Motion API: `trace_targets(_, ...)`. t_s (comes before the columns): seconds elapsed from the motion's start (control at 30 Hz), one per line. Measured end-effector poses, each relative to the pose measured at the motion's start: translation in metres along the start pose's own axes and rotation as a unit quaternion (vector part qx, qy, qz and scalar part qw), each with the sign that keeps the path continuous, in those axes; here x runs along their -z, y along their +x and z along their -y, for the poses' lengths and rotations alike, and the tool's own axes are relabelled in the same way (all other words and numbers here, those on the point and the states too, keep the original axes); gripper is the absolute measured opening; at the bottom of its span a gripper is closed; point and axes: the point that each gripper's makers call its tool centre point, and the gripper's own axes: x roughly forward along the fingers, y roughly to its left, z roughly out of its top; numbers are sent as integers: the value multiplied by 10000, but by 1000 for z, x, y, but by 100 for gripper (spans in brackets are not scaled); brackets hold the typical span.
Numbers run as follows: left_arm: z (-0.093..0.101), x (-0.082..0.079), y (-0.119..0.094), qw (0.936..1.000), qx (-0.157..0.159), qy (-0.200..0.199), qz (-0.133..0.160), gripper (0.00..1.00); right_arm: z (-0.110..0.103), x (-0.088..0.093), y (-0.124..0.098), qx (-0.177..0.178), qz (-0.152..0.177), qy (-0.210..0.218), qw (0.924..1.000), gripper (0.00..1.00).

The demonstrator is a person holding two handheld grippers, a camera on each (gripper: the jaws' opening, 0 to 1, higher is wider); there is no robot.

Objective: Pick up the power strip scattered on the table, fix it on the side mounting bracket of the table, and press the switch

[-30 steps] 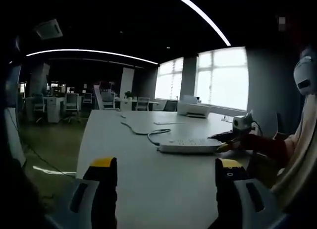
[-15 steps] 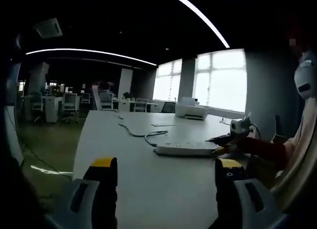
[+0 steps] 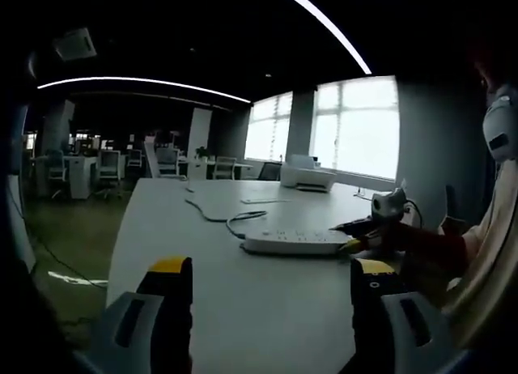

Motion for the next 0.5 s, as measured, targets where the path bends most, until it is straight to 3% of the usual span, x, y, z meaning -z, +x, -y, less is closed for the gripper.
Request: trace_targets(0.5,-2,-13,16,9992,-141,-258,266,83,5,-1,0,-90,10,496,9987,50)
